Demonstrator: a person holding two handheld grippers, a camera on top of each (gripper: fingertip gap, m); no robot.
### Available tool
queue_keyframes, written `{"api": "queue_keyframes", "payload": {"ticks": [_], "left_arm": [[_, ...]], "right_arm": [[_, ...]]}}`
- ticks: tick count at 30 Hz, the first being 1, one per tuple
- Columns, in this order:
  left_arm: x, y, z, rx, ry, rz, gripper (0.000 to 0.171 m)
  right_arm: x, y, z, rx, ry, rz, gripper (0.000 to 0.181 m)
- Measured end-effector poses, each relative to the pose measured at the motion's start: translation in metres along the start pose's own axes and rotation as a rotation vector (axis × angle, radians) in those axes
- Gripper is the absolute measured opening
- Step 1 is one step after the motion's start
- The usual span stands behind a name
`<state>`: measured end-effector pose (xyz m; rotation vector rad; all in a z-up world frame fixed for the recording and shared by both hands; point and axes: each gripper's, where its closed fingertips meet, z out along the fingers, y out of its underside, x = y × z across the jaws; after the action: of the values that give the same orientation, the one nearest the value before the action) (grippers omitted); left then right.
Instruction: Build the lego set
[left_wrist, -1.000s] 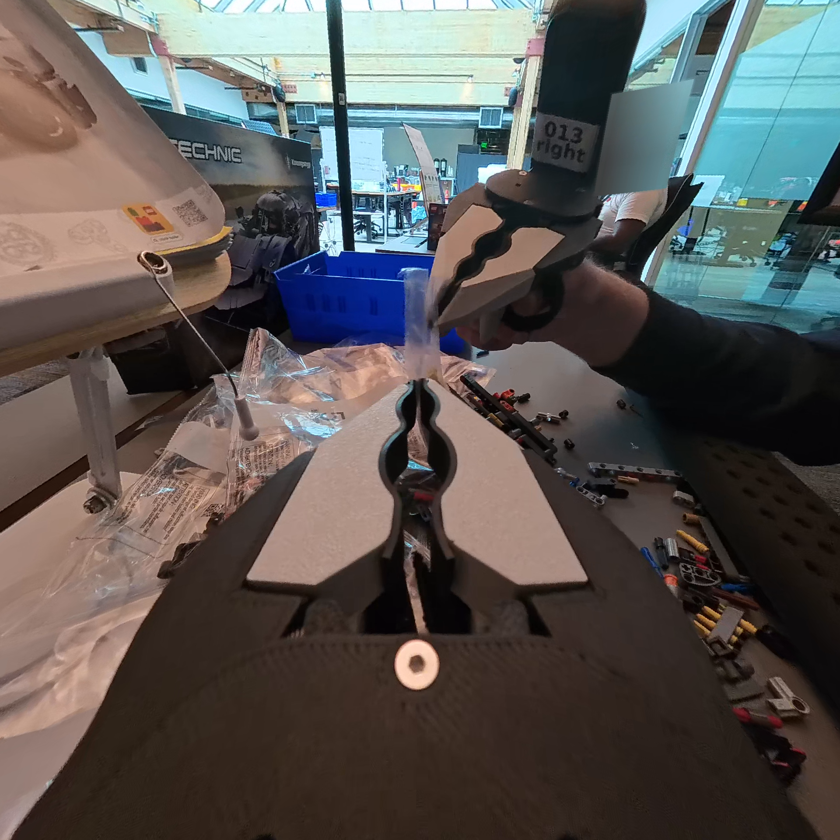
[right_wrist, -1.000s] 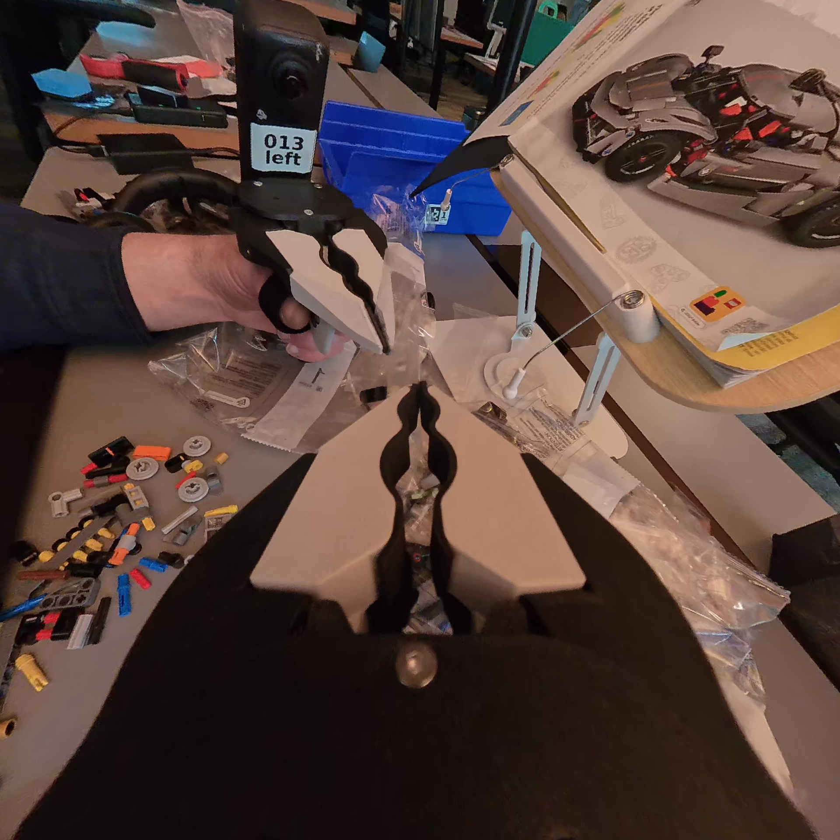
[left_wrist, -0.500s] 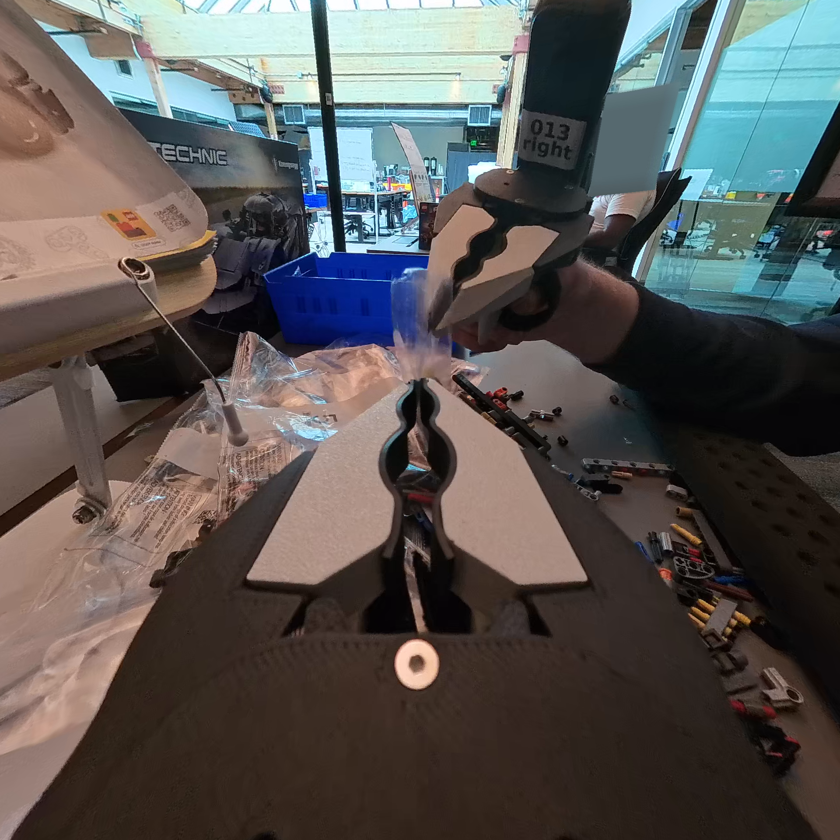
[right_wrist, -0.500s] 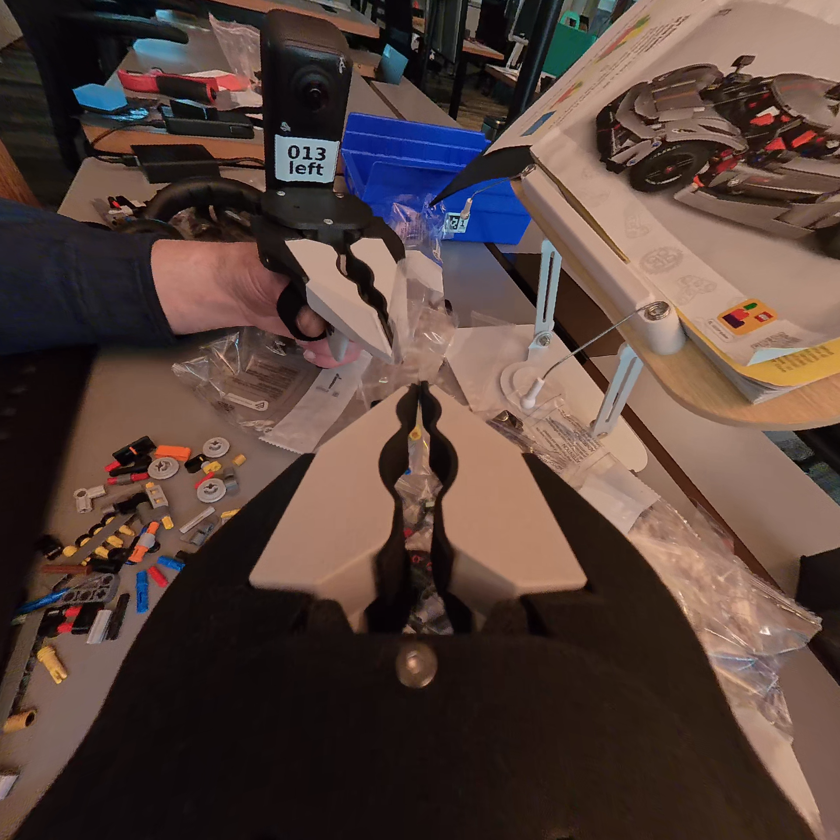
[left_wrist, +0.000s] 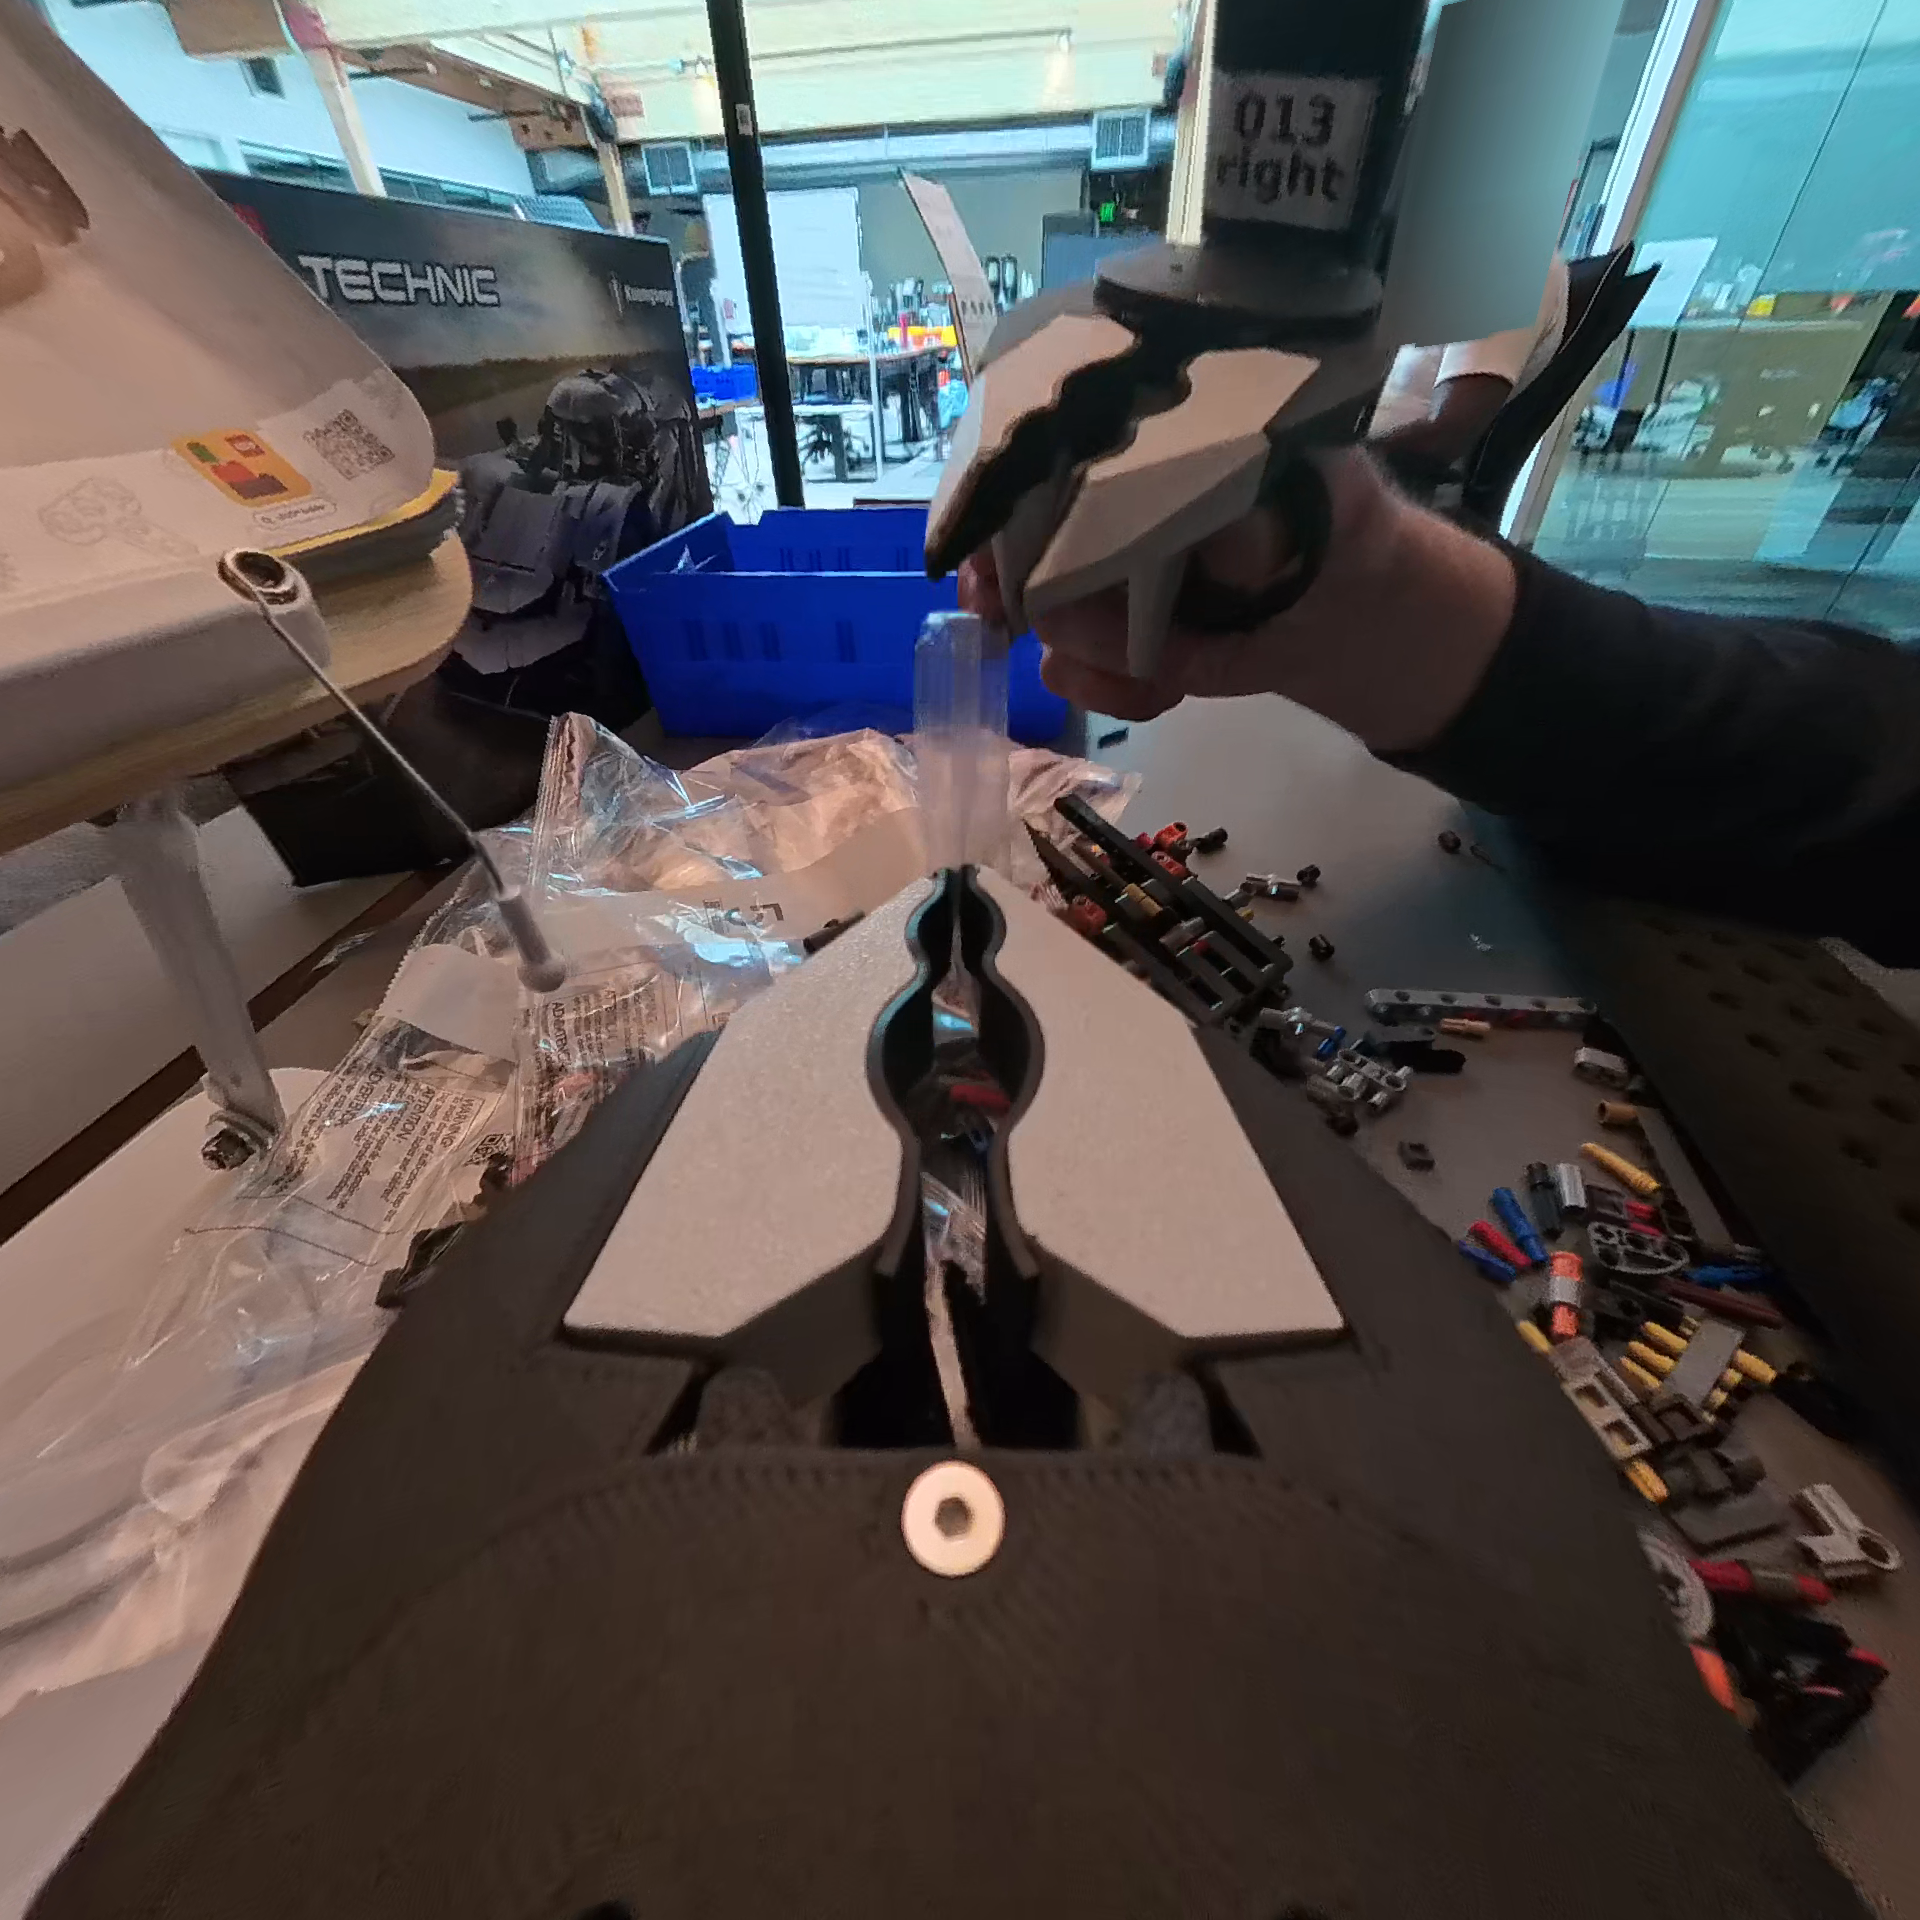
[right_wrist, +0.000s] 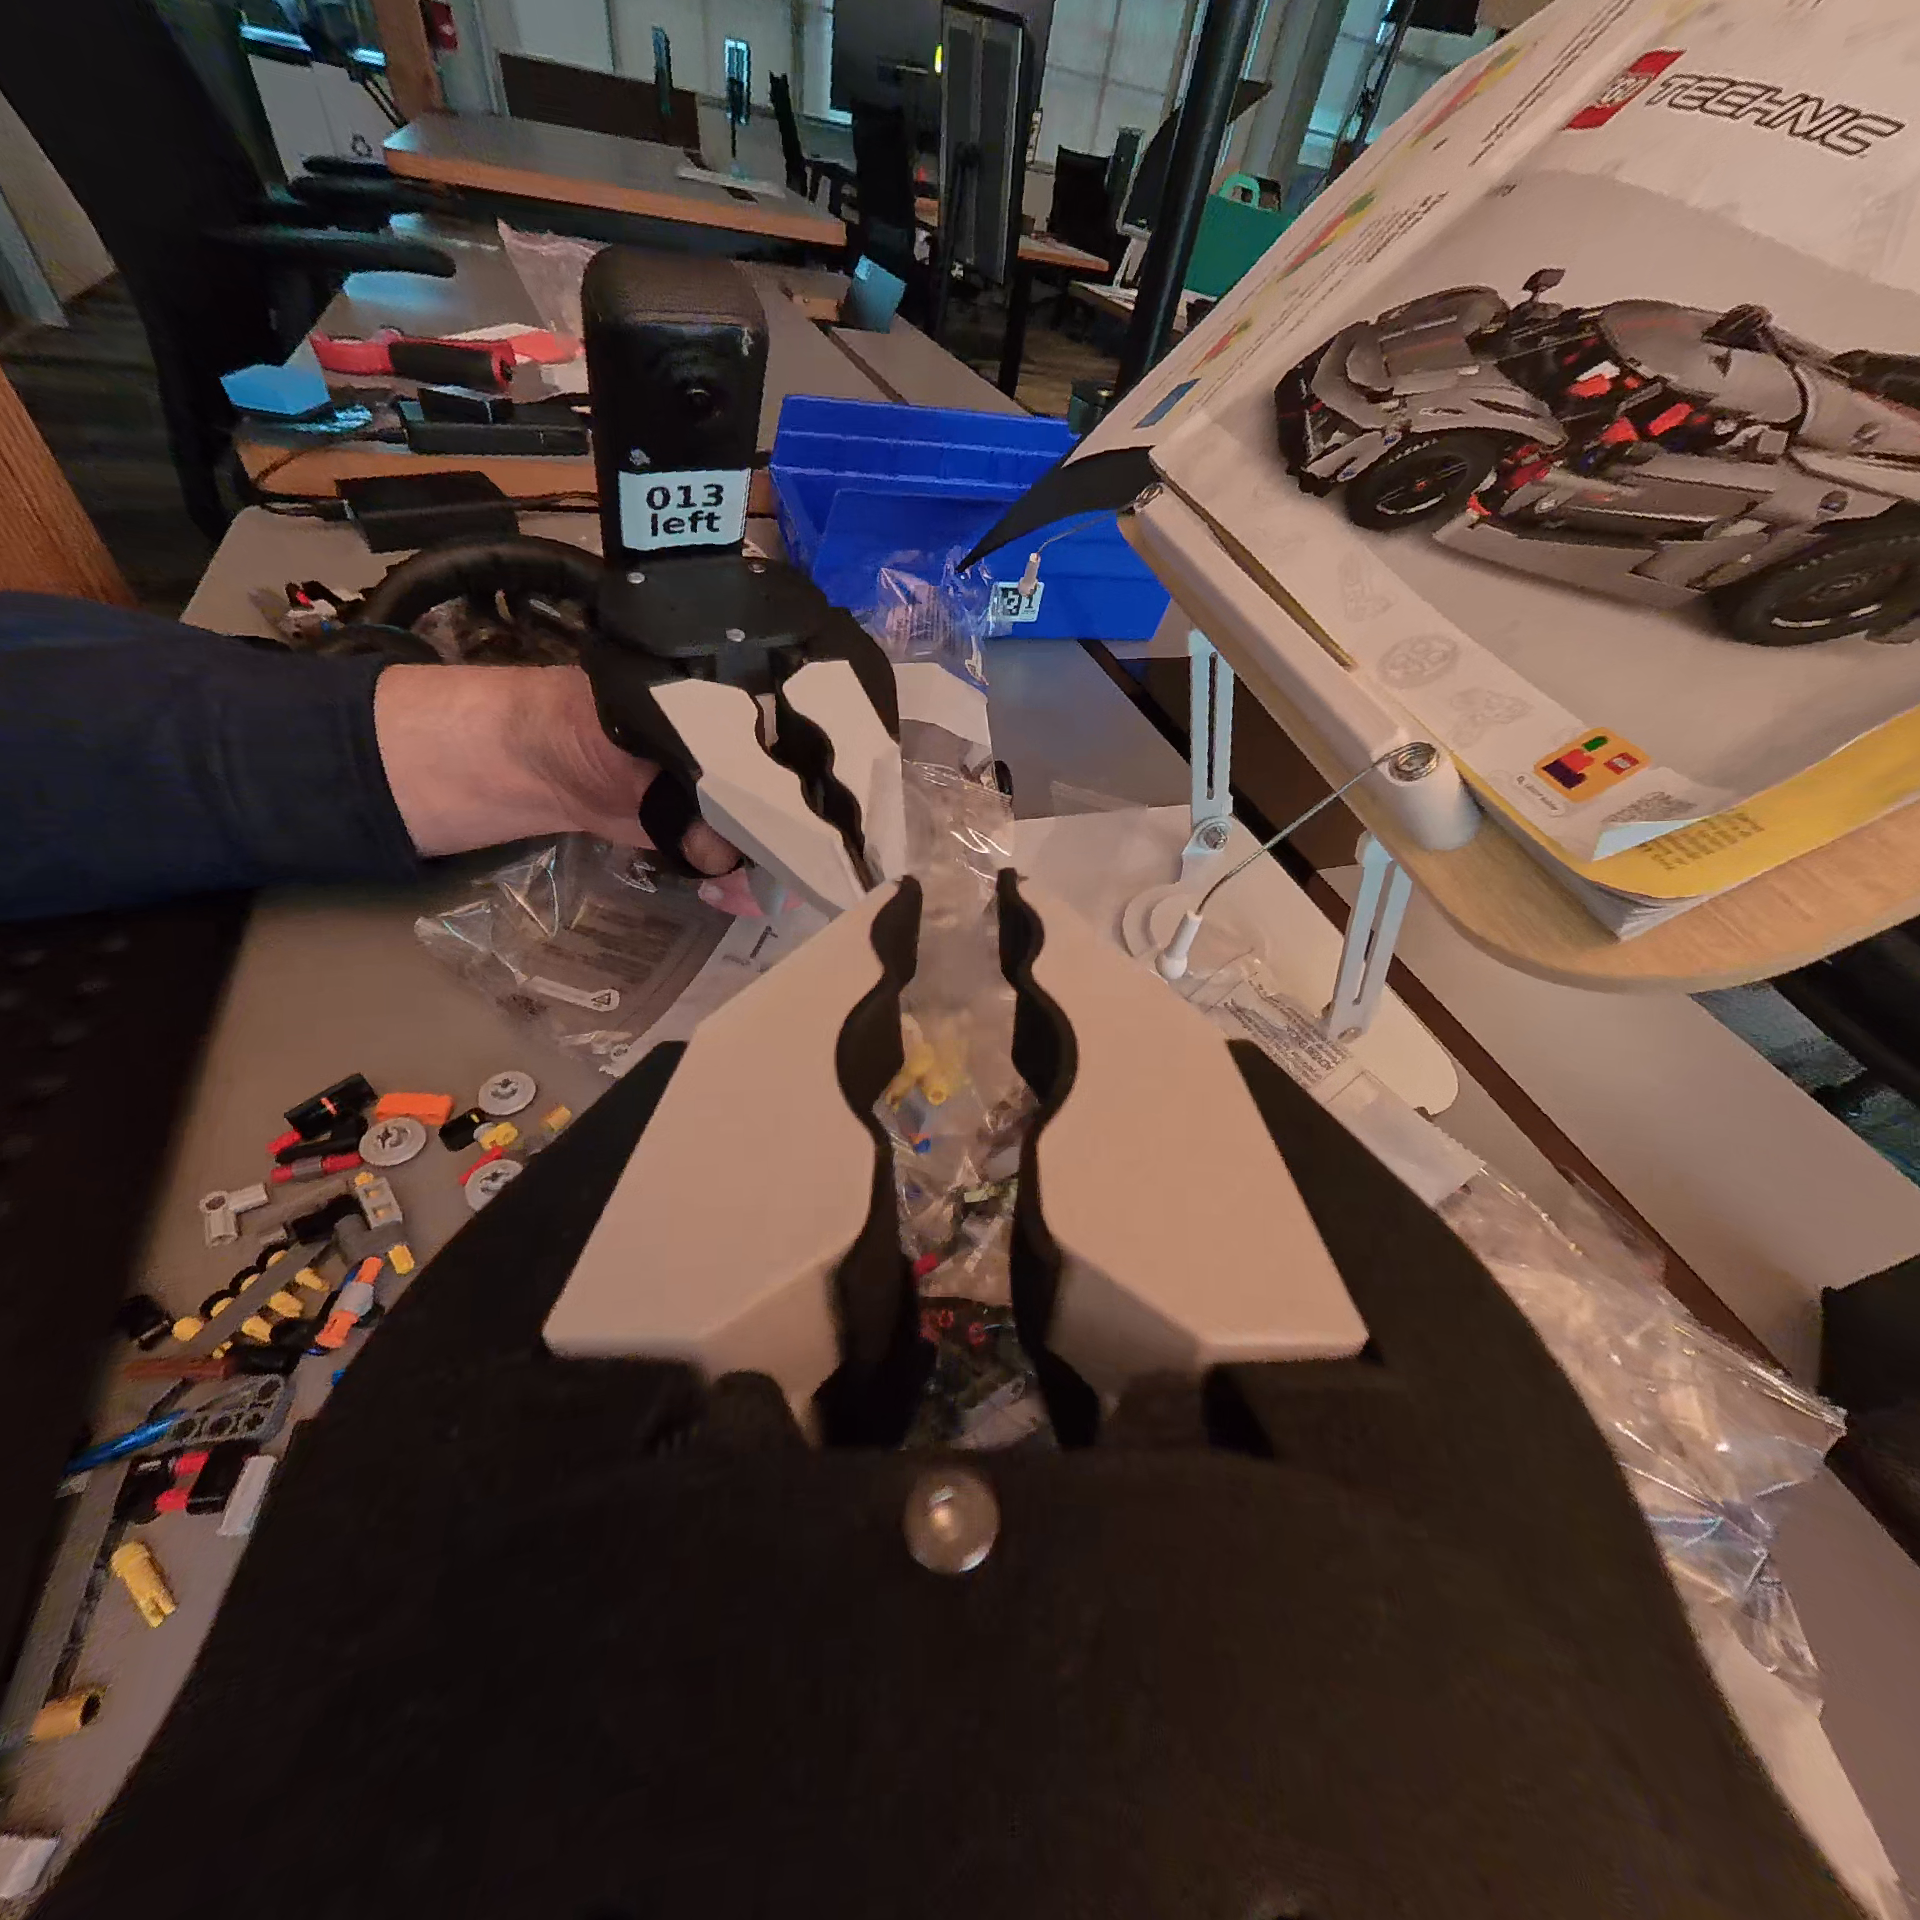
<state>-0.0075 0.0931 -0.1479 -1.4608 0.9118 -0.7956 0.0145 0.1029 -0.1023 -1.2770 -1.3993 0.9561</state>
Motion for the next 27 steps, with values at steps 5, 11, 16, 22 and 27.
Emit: {"api": "queue_keyframes", "payload": {"ticks": [5,11,16,22,27], "left_arm": [[0.003,0.010,0.005,-0.054,0.002,0.025,0.000],[0.003,0.009,0.005,-0.053,0.002,0.026,0.000],[0.003,0.010,0.006,-0.065,-0.002,0.041,0.000],[0.004,0.016,0.008,-0.101,-0.011,0.069,0.000],[0.005,0.018,0.009,-0.117,-0.012,0.081,0.000]], "right_arm": [[-0.001,0.007,0.002,-0.049,0.011,-0.041,0.000],[-0.004,0.013,0.005,-0.089,0.004,-0.056,0.000],[0.000,0.019,0.007,-0.122,0.022,-0.051,0.000],[0.000,0.031,0.010,-0.188,0.029,-0.061,0.000],[-0.004,0.041,0.013,-0.247,0.011,-0.068,0.000]]}}
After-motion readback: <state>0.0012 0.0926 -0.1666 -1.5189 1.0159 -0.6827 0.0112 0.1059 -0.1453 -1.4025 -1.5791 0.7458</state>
